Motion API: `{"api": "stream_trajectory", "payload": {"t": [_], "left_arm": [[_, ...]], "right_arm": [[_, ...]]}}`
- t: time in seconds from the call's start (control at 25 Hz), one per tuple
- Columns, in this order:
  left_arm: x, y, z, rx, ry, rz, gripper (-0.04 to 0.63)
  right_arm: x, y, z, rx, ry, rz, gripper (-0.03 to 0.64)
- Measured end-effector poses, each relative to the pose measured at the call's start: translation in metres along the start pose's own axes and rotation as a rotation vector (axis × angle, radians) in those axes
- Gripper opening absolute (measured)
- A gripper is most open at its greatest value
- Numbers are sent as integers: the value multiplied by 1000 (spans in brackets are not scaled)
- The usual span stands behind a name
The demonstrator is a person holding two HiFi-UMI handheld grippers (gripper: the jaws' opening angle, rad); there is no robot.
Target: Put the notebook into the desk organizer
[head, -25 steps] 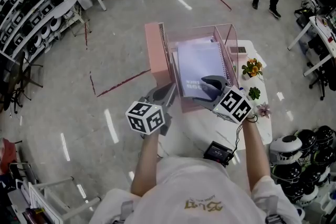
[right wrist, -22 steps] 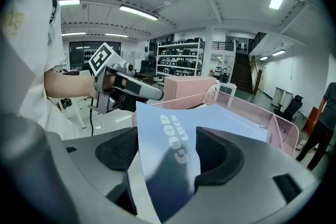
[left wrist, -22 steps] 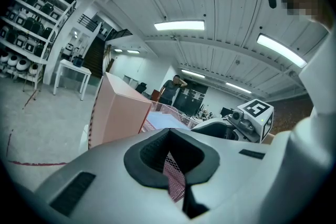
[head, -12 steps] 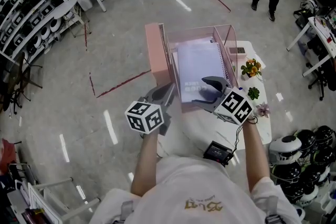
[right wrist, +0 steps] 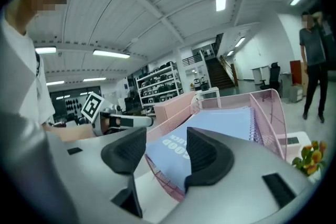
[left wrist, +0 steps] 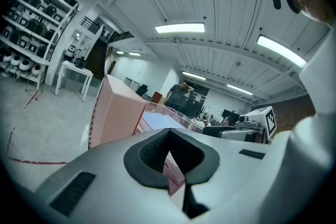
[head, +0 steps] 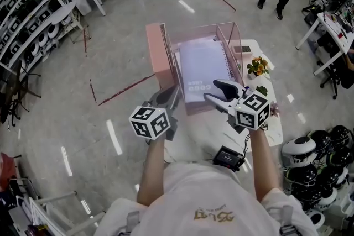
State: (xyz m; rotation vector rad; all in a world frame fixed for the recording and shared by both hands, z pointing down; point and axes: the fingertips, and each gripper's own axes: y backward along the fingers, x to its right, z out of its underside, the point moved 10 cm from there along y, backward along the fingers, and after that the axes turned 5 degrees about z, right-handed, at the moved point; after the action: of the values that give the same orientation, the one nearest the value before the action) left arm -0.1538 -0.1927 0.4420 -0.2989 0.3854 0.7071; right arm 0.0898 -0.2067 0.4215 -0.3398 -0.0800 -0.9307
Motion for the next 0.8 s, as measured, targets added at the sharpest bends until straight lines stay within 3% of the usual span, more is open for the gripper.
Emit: {"api": "stream_trajectory", "payload": {"t": [0.12, 0.36, 0.52, 0.64, 0.8], "left_arm": [[8, 4, 0, 9, -11, 9, 18], [24, 12, 6, 19, -23, 27, 18], [31, 18, 15, 9, -38, 19, 18], [33, 25, 22, 5, -46, 6, 18], [32, 32, 32, -9, -58, -13, 18]], "right_arm": [[-1, 15, 6, 85, -139, 39, 156], [-14, 44, 24, 242, -314, 166, 11], [-27, 59, 42, 333, -434, 236, 11], [-35, 64, 51, 321, -400, 325, 11], [-44, 67, 48, 308, -259, 403, 11]]}}
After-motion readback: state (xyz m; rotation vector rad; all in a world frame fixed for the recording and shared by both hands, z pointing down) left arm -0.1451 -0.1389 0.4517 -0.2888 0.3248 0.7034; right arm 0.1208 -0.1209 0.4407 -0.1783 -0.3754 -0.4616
